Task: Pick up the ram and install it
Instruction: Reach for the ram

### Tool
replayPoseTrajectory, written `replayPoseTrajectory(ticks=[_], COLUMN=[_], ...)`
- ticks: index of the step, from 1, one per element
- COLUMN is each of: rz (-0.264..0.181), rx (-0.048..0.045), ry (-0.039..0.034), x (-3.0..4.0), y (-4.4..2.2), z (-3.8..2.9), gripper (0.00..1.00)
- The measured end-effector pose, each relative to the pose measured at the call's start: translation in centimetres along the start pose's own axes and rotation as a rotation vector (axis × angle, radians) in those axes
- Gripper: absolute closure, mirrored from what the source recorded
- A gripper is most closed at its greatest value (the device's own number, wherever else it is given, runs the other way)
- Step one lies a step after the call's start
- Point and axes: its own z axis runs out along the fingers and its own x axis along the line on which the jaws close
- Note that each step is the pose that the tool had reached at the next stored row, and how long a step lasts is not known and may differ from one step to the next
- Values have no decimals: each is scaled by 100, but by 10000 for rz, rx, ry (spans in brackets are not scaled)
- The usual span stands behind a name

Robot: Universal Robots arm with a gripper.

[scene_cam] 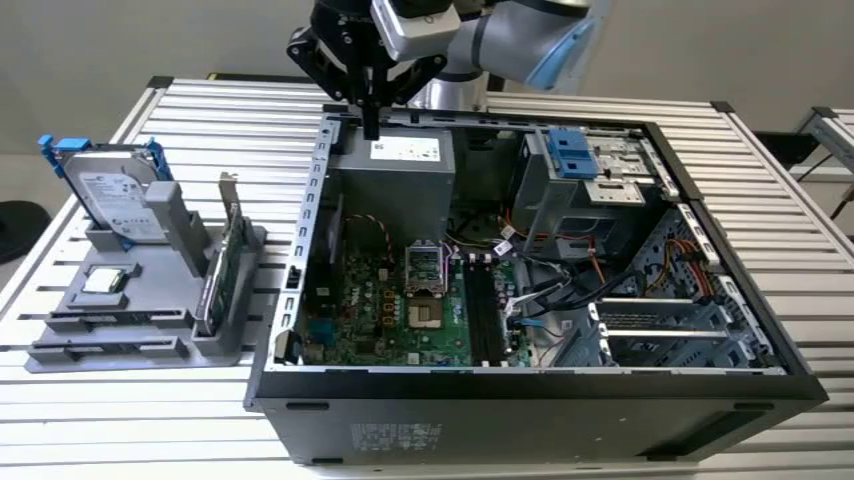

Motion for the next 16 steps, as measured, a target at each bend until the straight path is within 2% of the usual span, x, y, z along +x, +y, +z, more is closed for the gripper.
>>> replayPoseTrajectory(ticks=[16], rz=[-4], rx=[-1], ry=[0], x=[230], y=[-16], z=[-5], gripper=[100])
